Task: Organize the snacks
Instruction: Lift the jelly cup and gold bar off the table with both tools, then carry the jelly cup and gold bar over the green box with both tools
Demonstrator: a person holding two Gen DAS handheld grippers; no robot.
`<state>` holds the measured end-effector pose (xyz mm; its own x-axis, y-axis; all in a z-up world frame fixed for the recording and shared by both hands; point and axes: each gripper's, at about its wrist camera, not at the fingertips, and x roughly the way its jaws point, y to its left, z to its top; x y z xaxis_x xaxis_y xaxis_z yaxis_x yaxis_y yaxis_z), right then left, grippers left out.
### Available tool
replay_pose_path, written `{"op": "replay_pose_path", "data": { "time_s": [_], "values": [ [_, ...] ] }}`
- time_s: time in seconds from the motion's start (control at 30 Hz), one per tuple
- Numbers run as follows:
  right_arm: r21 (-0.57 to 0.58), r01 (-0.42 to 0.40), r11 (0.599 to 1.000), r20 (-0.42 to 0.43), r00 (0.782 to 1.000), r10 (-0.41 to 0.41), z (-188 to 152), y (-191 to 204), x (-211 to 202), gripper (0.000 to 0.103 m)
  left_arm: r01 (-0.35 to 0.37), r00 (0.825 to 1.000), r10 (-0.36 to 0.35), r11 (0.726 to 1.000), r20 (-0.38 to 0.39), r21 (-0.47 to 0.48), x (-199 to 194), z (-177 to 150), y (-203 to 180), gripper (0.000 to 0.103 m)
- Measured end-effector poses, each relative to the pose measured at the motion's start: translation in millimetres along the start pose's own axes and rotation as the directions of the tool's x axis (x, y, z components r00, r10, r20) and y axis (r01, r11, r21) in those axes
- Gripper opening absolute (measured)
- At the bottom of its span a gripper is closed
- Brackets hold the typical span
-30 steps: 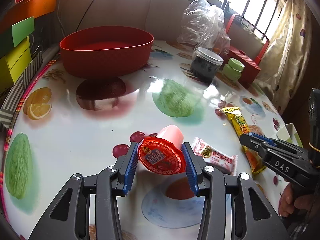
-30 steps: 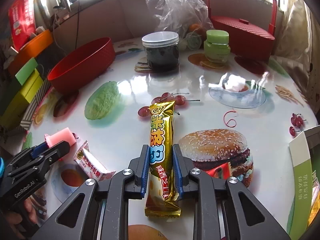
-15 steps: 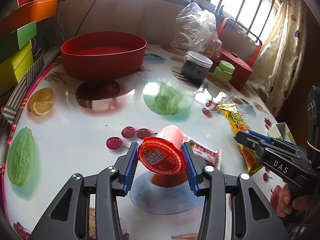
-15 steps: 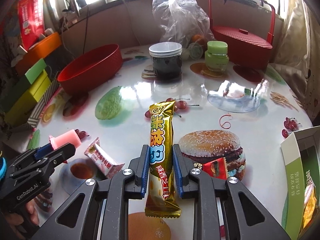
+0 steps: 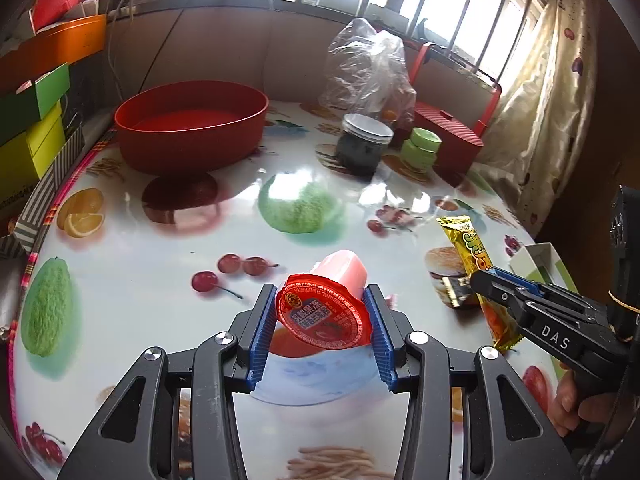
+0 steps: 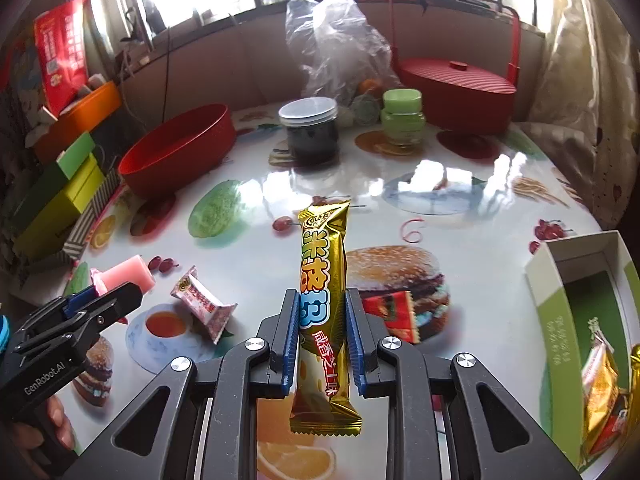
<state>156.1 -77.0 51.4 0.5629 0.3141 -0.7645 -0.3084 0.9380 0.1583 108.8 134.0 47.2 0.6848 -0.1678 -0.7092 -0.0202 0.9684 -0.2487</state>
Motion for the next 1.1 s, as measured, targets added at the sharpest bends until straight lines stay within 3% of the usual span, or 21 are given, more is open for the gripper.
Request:
{"op": "replay_pose_path", "data": {
  "time_s": [0.5, 1.1],
  "values": [
    [0.062, 0.043, 0.997, 0.035, 0.998, -0.045, -16, -38, -37, 0.021, 0.031, 0.999, -0.030, 0.998, -0.024, 0.053, -3, -7, -43, 0.045],
    [0.149, 0.103, 0.983, 0.047, 0.993, -0.112, -33, -88, -71, 0.021, 0.118, 0.993, -0.113, 0.983, -0.042, 0.140, 2, -6, -106, 0.045]
  ]
}}
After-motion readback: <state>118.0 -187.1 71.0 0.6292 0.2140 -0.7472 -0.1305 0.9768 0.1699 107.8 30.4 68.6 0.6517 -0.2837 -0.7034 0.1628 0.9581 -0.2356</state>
